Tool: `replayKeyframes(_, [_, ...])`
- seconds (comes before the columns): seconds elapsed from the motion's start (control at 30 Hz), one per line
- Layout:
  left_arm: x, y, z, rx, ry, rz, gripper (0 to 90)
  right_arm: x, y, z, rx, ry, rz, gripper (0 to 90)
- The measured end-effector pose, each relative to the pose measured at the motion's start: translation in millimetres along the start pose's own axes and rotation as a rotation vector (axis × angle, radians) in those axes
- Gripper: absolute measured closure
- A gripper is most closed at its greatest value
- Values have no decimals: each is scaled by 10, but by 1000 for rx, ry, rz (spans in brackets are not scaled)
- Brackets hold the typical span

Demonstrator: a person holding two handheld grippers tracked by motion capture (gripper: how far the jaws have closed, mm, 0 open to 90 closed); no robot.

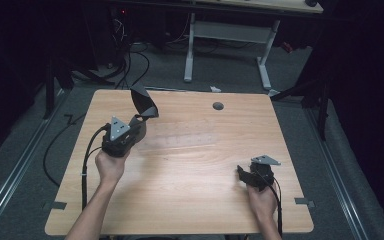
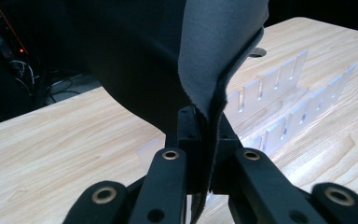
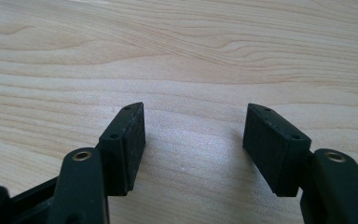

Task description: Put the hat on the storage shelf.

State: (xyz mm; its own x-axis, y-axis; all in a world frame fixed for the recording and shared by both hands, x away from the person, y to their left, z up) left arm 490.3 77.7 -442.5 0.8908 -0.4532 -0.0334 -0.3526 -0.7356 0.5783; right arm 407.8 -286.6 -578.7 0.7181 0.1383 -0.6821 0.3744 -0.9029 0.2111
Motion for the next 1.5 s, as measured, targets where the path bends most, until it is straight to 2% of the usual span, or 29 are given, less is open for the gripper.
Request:
replayKeyframes(0.27, [25, 12, -5, -24, 3, -2, 866, -2, -4, 1, -2, -3, -2, 392])
replayKeyframes(0.6, [26, 54, 31, -27, 3, -20, 866, -3, -5, 0, -1, -2, -1, 392])
replayKeyframes(0.77, [62, 60, 19, -60, 8, -23, 866, -2, -6, 0, -2, -3, -1, 392])
replayKeyframes(0.93, [73, 0, 84, -32, -2, -42, 866, -2, -6, 0, -3, -3, -1, 392])
replayKeyframes(1.17, [61, -138, 237, -47, -14, -47, 863, -2, -6, -1, -6, -1, -3, 391])
replayKeyframes(1.23, [32, -152, 281, -46, -11, -37, 861, -2, -7, -1, -7, -1, -3, 390])
replayKeyframes(1.43, [-28, -192, 326, -47, -35, -42, 828, -2, -8, -2, -9, 0, -4, 389])
replayKeyframes(1.5, [-50, -203, 321, -46, -27, -42, 827, -2, -8, -2, -8, 0, -5, 390])
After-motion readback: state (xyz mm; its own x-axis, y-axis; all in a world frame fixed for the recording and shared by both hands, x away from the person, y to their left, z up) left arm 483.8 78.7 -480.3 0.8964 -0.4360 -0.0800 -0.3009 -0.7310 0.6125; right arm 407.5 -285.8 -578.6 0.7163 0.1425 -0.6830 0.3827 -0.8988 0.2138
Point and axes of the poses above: each handheld gripper's, and its own axes: x roughly forward along the jaws, z roughly out of its underside, y roughly to its right, the point moved 7 cm from there along x, roughly forward along the jaws, and after that the axes turned 15 degrees about -x, right-handed, at the moved point
